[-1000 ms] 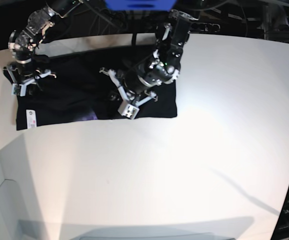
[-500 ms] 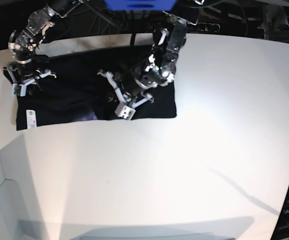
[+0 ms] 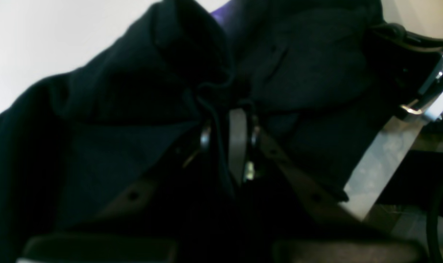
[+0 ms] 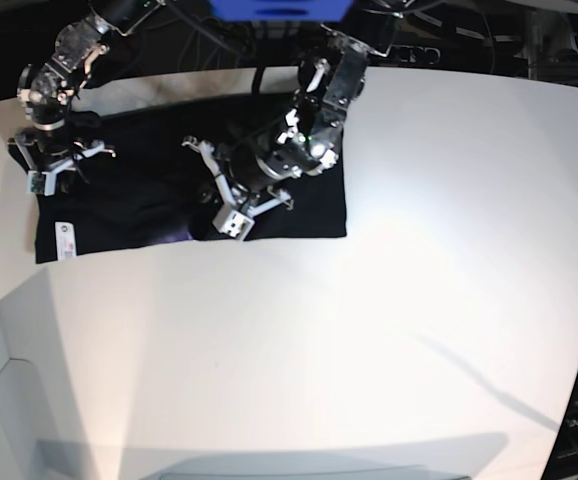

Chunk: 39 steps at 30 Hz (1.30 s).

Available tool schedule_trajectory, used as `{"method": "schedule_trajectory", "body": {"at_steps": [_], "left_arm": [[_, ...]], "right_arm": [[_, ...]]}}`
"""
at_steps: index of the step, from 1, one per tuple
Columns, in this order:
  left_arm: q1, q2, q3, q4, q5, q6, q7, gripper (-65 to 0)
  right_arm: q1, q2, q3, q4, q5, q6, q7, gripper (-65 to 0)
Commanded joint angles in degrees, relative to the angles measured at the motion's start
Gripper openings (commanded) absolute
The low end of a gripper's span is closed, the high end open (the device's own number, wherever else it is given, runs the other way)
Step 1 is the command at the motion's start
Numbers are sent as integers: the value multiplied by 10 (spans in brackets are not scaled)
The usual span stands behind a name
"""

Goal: Fold the T-shirt properly
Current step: 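Lay the folded end down and open the left gripper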

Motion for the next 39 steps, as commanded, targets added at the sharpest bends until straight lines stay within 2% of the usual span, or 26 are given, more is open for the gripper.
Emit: {"method": "schedule_trajectory", "body": {"at_steps": [1,12,14,16,21,24,30,36,38,39], "left_arm": [[-6,7,0,9,-10,-4,-12,-648],[-18,7,-1,9,-11,-4,-6,-630],[-17,7,-1,9,-13,-4,-6,-585],[-15,7,0,15,-30,-4,-7,-512],[-19,7,1,15,-106,-4,-10,-282],[-19,7,1,22,-131,-4,-12,-205],[-16,-28,-8,88,-177,-5,-12,-201],[3,-86,-93,161,-183,-5,-8,-207],[5,-116,-111,179,-183,-5,-6,-260],[7,-133,-112,181,-183,-5,-6,-307]], "right_arm": [[-7,-4,-3,-4,-28,6,-50,-650],[-7,-4,-3,-4,-28,6,-50,-650],[-8,-4,-3,-4,-28,6,-50,-650],[-8,-4,-3,-4,-28,6,-50,-650],[-8,-4,-3,-4,-28,6,-50,-650],[-8,-4,-3,-4,-28,6,-50,-650],[-8,-4,-3,-4,-28,6,-50,-650],[-8,-4,-3,-4,-28,6,-50,-650],[-8,-4,-3,-4,-28,6,-50,-650],[-8,-4,-3,-4,-28,6,-50,-650]]}}
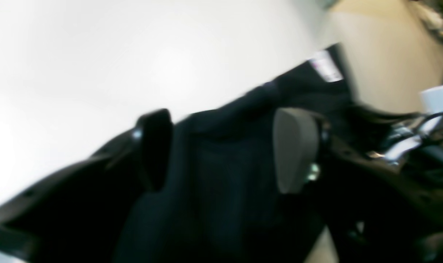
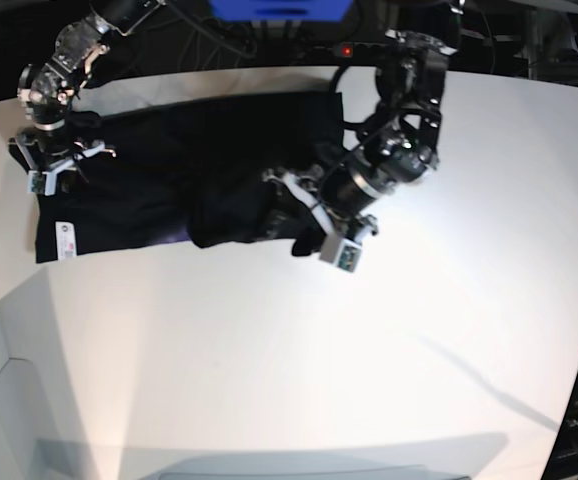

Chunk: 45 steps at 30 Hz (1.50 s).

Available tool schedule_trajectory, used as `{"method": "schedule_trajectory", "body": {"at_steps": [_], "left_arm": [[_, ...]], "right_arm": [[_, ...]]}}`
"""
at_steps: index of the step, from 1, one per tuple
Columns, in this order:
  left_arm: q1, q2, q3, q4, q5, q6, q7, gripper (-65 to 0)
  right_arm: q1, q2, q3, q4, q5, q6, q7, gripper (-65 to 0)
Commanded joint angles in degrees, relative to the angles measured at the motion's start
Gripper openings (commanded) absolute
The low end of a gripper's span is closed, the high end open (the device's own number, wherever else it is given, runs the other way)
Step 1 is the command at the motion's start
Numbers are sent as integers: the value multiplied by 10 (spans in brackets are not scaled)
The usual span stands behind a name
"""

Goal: Fold the T-shirt properly
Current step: 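Lay the folded end down and open the left gripper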

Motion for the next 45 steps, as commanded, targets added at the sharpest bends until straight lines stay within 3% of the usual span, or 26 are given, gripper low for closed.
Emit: {"method": "schedule_trajectory", "body": {"at_steps": [1,5,6,9,14,20,23,29,33,40,45], "left_arm": [[-3,-11,0,9,-10,-6,-7,-357],[0,-43,3,9,-7,-5,-2,-636],[4,-43,3,4,-3,-5,13,-650],[0,-41,5,-19,-3,-5,61,-620],[-34,-29,96,-75,-3,-5,99,-650],[-84,-22,232,-127,-7,-8,92,-650],[-108,-2,283,-158,-4,-7,65,-650],[-116,15,294,-167,-5,-6,48,-650],[-115,15,263,-167,-8,-6,46,-650],[-75,9,85,-84,-10,-6,53,-650],[-33,-50,-21,-60,-9,-9,53,-650]], "right_arm": [[-6,-4,-3,-4,-28,6,-50,-650],[-6,-4,-3,-4,-28,6,-50,-650],[-6,-4,-3,-4,-28,6,-50,-650],[-5,-4,-3,-4,-28,6,-50,-650],[-5,-4,-3,-4,-28,6,-50,-650],[-6,-4,-3,-4,-28,6,-50,-650],[-6,-4,-2,-4,-28,6,-50,-650],[-6,-4,-2,-4,-28,6,-50,-650],[-7,-4,-2,-4,-28,6,-50,-650],[-6,-4,-2,-4,-28,6,-50,-650],[-3,-4,-2,-4,-28,6,-50,-650]]}}
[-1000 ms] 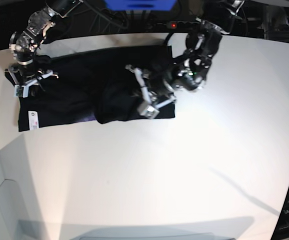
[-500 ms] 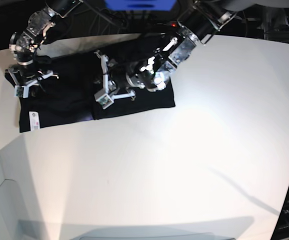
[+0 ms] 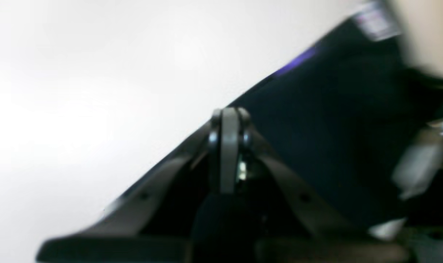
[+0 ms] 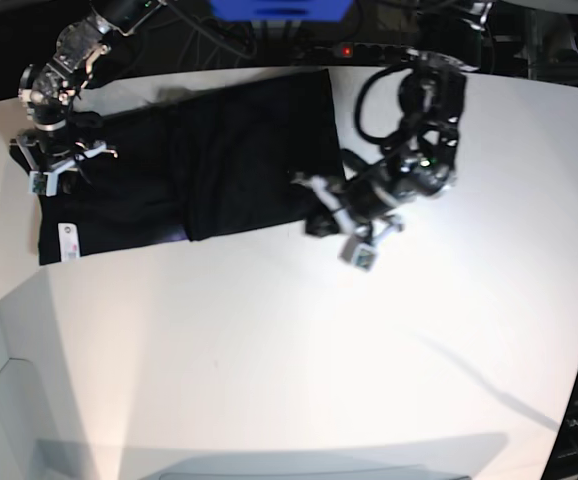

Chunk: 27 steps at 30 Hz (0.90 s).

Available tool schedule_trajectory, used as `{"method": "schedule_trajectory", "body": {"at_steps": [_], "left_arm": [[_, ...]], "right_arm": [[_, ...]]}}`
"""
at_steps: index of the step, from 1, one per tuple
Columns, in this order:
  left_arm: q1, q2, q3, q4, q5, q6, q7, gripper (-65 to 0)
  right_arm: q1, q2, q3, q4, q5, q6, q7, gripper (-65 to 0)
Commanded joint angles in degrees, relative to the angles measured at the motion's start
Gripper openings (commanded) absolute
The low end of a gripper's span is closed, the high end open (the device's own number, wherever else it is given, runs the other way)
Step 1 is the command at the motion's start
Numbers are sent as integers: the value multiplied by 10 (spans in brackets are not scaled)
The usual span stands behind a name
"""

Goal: Fold the T-shirt properly
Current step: 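Lay the folded end down and open the left gripper, then press the folded edge flat with the left gripper and withdraw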

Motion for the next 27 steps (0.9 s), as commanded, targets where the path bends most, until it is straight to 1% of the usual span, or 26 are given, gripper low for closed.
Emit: {"method": "schedule_trajectory", "body": {"at_steps": [1,5,8,11,14,16,21,27], "left_arm": [[-2,-10,-7,5,-15,-5,-11,-650],[19,-38,-27,-21,-15,-6,-11,-650],[36,-37,-38,-21,-16,-6,-12,-650],[39,-23,-35,-35,-11,-6,-16,-650],[23,1,-38,-98,-10,-6,-17,-650],[-8,6,-36,-145,-9,-6,-28,-650],[-49,4,-37,-223,-9,-6,-69,-650],[-77,-22,-38,-243,-9,-6,-77,-650]], "right_arm": [[-4,-4,-1,-5,-28,6,-49,-650],[-3,-4,-1,-5,-28,6,-50,-650],[-3,-4,-1,-5,-28,6,-50,-650],[-3,-4,-2,-5,-28,6,-50,-650],[-3,-4,-2,-5,-28,6,-50,-650],[-3,-4,-2,-5,-28,6,-50,-650],[-5,-4,-2,-4,-28,6,-50,-650],[-10,-4,-1,22,-28,6,-50,-648]]}}
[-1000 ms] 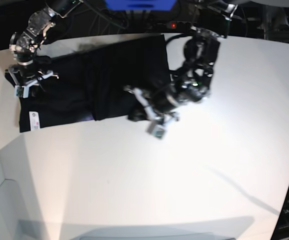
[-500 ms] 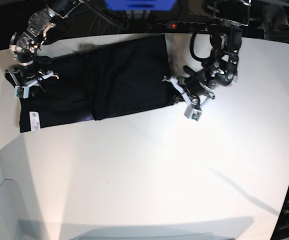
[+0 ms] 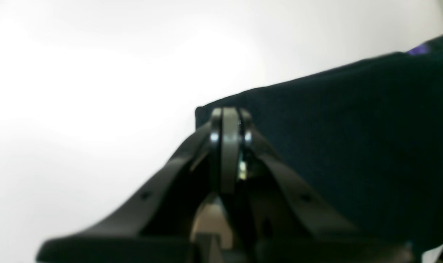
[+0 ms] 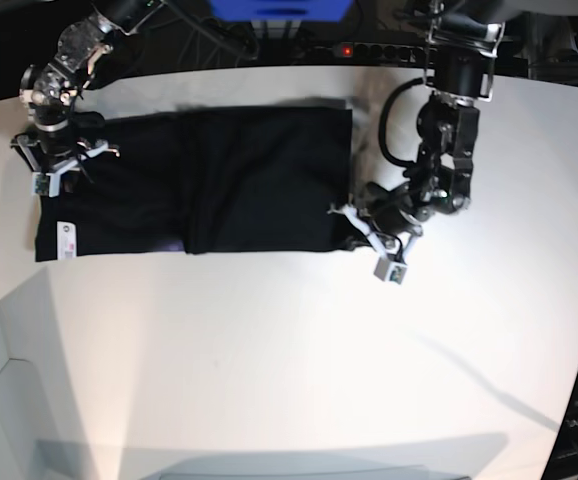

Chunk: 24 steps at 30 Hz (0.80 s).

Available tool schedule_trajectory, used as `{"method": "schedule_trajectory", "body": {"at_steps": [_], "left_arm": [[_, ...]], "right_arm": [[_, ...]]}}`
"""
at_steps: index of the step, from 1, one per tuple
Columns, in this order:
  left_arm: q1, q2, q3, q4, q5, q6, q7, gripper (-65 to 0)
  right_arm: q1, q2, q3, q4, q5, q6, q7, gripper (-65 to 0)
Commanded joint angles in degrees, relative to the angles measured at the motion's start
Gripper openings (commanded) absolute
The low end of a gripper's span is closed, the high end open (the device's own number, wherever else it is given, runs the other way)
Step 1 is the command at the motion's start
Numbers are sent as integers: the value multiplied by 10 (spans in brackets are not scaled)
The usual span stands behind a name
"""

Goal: Fold the T-shirt properly
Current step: 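Press the folded edge flat with the left gripper and withdraw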

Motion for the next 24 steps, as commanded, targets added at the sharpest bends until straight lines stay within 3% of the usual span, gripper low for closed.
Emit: {"method": "schedule_trajectory", "body": {"at_steps": [1,9,14,18,24], "left_arm": [[-2,-10,-3,-1,29,22,20,-650],[-6,-22,-4,0,25,22,20,-650],[-6,-19,-4,1,25,22,20,-650],[-6,-19,-4,0,25,22,20,-650],[-6,-21,-4,1,25,22,20,-650]], "right_arm": [[-8,-2,1,7,-23,5,-33,-628],[-10,-2,4,61,-20,5,-33,-405],[-2,-2,5,97,-20,5,-33,-299],[19,-2,18,91,-20,5,-33,-261],[52,-2,42,37,-20,5,-33,-258]]}}
